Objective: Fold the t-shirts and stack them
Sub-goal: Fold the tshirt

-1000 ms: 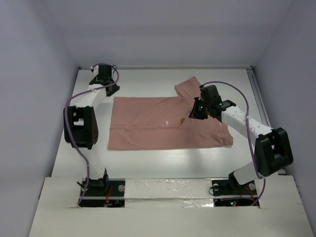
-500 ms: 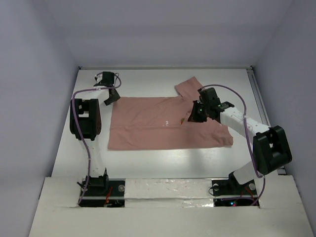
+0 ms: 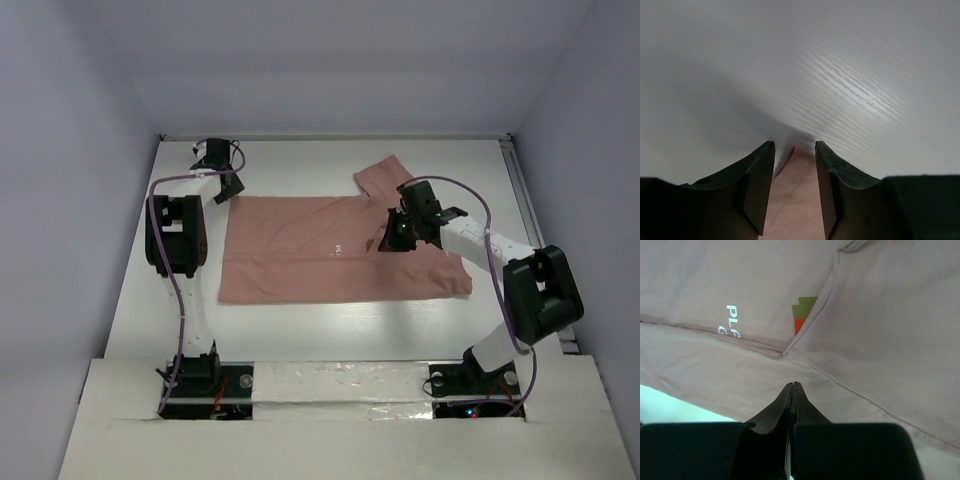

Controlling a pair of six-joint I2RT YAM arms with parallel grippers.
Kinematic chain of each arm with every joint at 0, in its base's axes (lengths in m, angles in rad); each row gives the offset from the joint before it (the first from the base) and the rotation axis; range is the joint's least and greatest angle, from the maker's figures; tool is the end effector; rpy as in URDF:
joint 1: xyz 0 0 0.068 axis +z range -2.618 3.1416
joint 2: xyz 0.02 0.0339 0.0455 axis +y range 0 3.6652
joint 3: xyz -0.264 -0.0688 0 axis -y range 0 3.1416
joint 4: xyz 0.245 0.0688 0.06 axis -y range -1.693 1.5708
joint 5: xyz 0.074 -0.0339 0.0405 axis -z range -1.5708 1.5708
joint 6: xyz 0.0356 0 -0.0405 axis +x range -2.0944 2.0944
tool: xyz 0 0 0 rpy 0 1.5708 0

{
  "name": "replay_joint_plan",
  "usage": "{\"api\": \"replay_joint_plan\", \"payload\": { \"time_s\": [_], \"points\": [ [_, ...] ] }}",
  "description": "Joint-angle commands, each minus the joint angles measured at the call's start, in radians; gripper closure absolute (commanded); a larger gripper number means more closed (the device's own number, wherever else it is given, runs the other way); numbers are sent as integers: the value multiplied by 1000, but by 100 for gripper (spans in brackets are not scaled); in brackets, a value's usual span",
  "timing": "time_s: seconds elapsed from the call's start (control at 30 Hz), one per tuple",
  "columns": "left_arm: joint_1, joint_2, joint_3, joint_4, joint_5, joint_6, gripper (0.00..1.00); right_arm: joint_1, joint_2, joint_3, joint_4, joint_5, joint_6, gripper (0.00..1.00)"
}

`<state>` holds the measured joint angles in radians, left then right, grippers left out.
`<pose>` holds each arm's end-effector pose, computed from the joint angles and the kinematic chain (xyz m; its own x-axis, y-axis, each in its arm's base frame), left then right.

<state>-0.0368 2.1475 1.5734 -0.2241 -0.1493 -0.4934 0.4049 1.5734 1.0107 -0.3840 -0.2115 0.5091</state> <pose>0.4784 -0.0123 0.1739 -0.5984 -0.4466 -0.6652 -0.3983 0.8862 -0.2368 0.2944 0.1343 0.2093 -0.8940 0.1353 -0.4272 -0.0712 0.8983 0.4336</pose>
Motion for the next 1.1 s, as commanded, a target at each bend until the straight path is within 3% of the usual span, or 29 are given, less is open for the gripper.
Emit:
{"api": "replay_joint_plan", "payload": {
  "time_s": [0.0, 0.27, 0.43, 0.5, 0.7, 0.9, 0.97, 1.07],
  "points": [
    [5, 14, 8, -15, 24, 9, 65, -8, 17, 37, 42, 7, -1, 100],
    [5, 18, 13, -21, 45, 9, 83, -89, 94, 199, 46, 26, 3, 97],
    [5, 23, 25, -24, 56, 1, 100, -210, 253, 409, 66, 21, -12, 63],
    [5, 15, 33, -32, 57, -4, 100, -238, 378, 554, 59, 88, -55, 58],
    [5, -12, 16, -43, 83, -31, 100, -287, 701, 926, 4, 173, -95, 56],
    [5, -29, -19, -35, 86, -39, 100, -287, 1055, 1431, -144, 218, -123, 46],
    [5, -26, -16, -37, 86, -37, 100, -287, 1105, 1509, -151, 161, -115, 41],
    [5, -12, -7, -40, 86, -31, 100, -287, 1088, 1408, -51, 101, -86, 41]
  ]
}}
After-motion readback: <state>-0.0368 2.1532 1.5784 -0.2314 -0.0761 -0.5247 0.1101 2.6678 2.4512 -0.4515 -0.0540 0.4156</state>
